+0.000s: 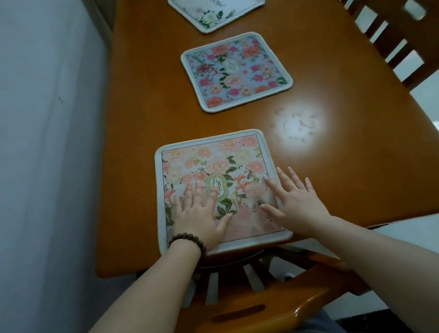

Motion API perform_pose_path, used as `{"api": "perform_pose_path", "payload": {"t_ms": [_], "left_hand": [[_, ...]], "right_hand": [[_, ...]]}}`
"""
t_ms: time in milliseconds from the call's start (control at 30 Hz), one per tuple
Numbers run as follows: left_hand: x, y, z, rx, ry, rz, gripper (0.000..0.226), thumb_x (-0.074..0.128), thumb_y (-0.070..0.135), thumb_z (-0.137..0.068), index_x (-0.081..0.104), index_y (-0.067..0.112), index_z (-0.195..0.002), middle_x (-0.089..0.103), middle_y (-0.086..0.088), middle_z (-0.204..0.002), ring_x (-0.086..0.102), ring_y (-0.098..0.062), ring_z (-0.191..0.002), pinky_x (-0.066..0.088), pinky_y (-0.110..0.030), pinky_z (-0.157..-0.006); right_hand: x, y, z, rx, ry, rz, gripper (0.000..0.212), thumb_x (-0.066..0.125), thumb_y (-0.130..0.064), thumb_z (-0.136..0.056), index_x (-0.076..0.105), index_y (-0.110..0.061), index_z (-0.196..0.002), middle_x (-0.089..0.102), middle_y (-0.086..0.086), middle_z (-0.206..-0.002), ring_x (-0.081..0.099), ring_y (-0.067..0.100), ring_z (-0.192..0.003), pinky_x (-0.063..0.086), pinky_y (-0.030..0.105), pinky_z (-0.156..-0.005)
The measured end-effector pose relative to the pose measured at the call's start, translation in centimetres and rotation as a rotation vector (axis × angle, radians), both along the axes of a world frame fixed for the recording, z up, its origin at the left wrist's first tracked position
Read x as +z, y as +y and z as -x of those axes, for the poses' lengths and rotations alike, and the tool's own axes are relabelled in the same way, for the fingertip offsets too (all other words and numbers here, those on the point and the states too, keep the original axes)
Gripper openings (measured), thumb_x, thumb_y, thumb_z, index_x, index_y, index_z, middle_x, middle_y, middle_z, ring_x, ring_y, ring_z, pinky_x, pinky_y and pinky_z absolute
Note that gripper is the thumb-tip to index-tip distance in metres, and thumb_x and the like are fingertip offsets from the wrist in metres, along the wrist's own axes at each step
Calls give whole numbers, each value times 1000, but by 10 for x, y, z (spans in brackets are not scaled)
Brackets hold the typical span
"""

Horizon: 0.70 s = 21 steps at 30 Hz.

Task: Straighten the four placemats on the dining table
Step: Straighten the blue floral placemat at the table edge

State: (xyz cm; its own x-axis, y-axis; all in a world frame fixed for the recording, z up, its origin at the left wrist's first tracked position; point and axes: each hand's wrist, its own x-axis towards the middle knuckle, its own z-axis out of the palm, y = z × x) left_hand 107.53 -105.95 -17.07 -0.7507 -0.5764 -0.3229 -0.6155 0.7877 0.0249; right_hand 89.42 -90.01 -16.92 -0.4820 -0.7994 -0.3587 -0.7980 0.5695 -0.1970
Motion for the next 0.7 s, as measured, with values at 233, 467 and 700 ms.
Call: {"api": "perform_pose_path", "payload": {"t_ms": [233, 467, 700], "left_hand": [[24, 39, 108, -120, 143, -37, 76, 17, 69, -87, 0, 31, -151, -3, -8, -160, -9, -27, -145, -3, -51, -115], [51, 105, 202, -239, 210, -49, 76, 19, 67, -90, -1, 28, -152, 3, -7, -160, -3, -24, -146, 2, -48, -117], [53, 169, 296, -302, 213, -10, 76, 18, 67, -90, 0, 27, -151, 7, -7, -160, -1, -25, -146, 4, -49, -117]], "right_hand": [[25, 62, 56, -352, 81, 109, 72, 24, -72, -87, 4, -40, -150, 1, 1, -160, -7, 19, -146, 3, 46, -115], [52, 145, 123, -582, 184, 143, 69, 25, -65, -92, 11, -34, -151, 7, 4, -160, -3, 21, -146, 5, 44, -115], [52, 214, 203, -706, 182, 177, 63, 28, -57, -95, 18, -28, -150, 12, 8, -159, 4, 25, -146, 8, 45, -115]]}}
